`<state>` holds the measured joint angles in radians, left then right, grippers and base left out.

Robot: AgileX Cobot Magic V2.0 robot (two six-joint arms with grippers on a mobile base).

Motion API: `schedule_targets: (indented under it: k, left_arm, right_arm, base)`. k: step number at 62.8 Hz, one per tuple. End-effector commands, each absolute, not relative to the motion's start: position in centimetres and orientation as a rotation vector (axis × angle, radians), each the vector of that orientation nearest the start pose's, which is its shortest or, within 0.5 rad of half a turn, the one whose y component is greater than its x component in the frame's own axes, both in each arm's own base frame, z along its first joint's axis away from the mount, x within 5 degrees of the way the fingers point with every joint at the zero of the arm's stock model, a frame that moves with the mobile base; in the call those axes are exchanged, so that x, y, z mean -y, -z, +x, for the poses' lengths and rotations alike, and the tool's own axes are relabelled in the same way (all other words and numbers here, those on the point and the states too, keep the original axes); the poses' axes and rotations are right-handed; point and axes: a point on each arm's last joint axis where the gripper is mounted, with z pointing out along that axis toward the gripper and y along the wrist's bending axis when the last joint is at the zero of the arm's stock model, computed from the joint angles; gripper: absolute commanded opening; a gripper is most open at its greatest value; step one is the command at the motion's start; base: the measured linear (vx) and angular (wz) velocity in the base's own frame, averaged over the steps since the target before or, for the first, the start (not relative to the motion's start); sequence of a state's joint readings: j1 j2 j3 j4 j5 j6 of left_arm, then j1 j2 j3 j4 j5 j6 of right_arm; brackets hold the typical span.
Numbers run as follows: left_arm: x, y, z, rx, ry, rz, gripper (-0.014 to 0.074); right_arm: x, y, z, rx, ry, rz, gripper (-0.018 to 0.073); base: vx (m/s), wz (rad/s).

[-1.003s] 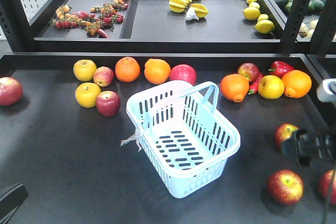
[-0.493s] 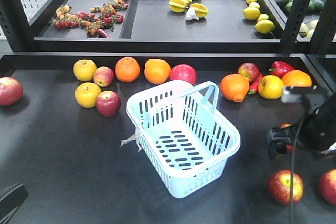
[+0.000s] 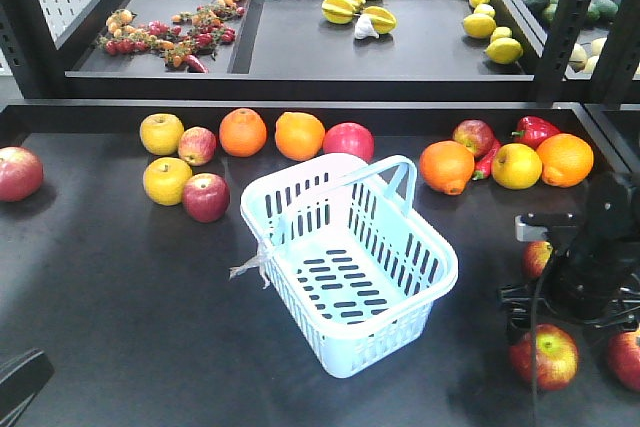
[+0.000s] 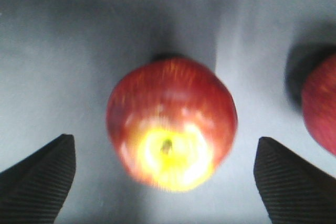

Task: Pick three apples into basket with both arms
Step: 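Reach the right gripper to a red apple and grasp it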

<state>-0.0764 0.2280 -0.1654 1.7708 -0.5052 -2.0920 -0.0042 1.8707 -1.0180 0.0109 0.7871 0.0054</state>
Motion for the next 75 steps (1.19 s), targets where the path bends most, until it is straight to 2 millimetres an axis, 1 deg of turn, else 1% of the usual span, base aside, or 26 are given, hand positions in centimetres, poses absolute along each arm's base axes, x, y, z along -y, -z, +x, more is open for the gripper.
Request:
schedule_targets:
  k: [1, 17, 23, 30, 35, 41, 42, 45, 47, 51, 53, 56, 59, 64, 68, 75]
  left_arm:
    - [4.6, -25.4, 6.2, -1.662, 0.674, 0.175, -0.0008]
    - [4.6, -25.4, 6.2, -1.662, 0.674, 0.175, -0.0008]
    - [4.6, -25.4, 6.2, -1.662, 0.674, 0.175, -0.0008]
    - [4.6, -25.4, 6.2, -1.662, 0.674, 0.175, -0.0008]
    - [4.6, -25.4, 6.2, -1.662, 0.674, 0.175, -0.0008]
    - [4.6, -25.4, 6.2, -1.662, 0.674, 0.175, -0.0008]
    - [4.6, -25.4, 6.2, -1.662, 0.674, 0.175, -0.0008]
    - [4.6, -25.4, 6.2, -1.662, 0.674, 0.175, -0.0008]
    - [4.6, -25.4, 6.2, -1.662, 0.674, 0.175, -0.0008]
    - [4.6, -25.4, 6.2, -1.662, 0.674, 0.175, -0.0008]
    - [4.6, -25.4, 6.2, -1.662, 0.674, 0.175, -0.0008]
    - [4.6, -25.4, 6.2, -1.662, 0.674, 0.175, -0.0008]
    - [4.6, -25.4, 6.2, -1.662, 0.674, 0.175, -0.0008]
    - [4.6, -25.4, 6.2, -1.662, 0.674, 0.175, -0.0008]
    - [4.6, -25.4, 6.2, -1.662, 0.674, 0.175, -0.0008]
    - [4.6, -25.4, 6.2, -1.662, 0.674, 0.175, -0.0008]
  right_arm:
    - [0.3, -14.1, 32.7, -3.056, 0.000, 0.037, 0.0645]
    - [0.4, -11.1, 32.9, -3.125, 0.006, 0.032, 0.0634]
    - [0.4, -10.8, 32.9, -3.128, 0.019, 0.017, 0.0617]
    - [0.5, -11.0, 33.0, -3.119, 0.025, 0.016, 0.0540]
    - [0.5, -11.4, 33.0, -3.106, 0.025, 0.016, 0.0442]
    - [0.5, -12.8, 33.0, -3.061, 0.025, 0.006, 0.0286]
    - [0.5, -13.2, 33.0, -3.047, 0.025, 0.004, 0.0248]
    - [0.5, -14.3, 33.0, -3.016, 0.026, -0.011, 0.0173]
    - [0.5, -15.0, 32.9, -2.993, 0.027, -0.010, 0.0125]
    - [0.5, -17.2, 32.7, -2.929, 0.028, -0.027, 0.0017]
    - [0.5, -18.1, 32.5, -2.904, 0.030, -0.041, -0.0017]
    - [0.4, -19.6, 32.1, -2.867, 0.029, -0.049, -0.0013]
    - [0.3, -21.6, 31.4, -2.821, 0.023, -0.055, -0.0010]
    - [-0.1, -24.0, 30.4, -2.761, -0.041, -0.057, -0.0009]
    - [-1.0, -26.0, 29.6, -2.686, -0.169, -0.068, -0.0009]
    - [-3.4, -27.9, 28.9, -2.575, -0.380, -0.186, -0.0007]
  base:
    - [0.00, 0.00]
    - [0.00, 0.00]
    - [0.00, 0.00]
    - [0.00, 0.00]
    - [0.00, 0.00]
    - [0.00, 0.00]
    - [0.00, 0.00]
    - [0.00, 0.00]
    - [0.00, 0.00]
    - [0.00, 0.00]
    - [0.00, 0.00]
    - [0.00, 0.00]
    - [0.00, 0.00]
    - [0.00, 0.00]
    - [0.00, 0.00]
    - [0.00, 0.00]
